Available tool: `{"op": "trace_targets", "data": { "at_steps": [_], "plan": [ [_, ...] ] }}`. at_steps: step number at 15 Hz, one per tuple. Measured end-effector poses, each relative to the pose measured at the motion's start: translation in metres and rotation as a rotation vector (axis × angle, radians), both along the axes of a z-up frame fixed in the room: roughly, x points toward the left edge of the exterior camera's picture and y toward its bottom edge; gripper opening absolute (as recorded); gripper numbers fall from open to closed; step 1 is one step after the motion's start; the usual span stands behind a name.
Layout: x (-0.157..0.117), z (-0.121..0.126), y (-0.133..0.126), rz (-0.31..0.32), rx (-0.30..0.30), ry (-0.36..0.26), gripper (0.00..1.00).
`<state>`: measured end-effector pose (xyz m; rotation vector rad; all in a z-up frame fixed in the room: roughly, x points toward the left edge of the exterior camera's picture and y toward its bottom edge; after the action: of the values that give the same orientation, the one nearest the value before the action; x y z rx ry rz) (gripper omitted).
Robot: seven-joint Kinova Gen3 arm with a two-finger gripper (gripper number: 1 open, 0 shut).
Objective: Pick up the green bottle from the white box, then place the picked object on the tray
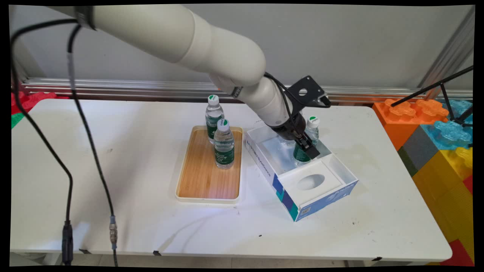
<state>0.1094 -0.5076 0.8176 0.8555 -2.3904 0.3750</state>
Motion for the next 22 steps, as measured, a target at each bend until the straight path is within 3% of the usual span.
{"op": "trace_targets", "data": {
  "at_steps": [8, 9, 13, 16, 22],
  "plan": [
    [-0.006, -0.021, -0.014, 0.009, -0.044, -0.003, 1.0],
    [-0.006, -0.021, -0.014, 0.009, -0.048, -0.002, 0.0],
    [-0.007, -0.015, -0.01, 0.018, -0.047, 0.003, 0.0],
    [-0.008, 0.01, -0.003, 0.042, -0.031, 0.023, 0.0],
    [0.013, 0.123, 0.027, 0.075, -0.021, 0.054, 0.0]
  ]
}}
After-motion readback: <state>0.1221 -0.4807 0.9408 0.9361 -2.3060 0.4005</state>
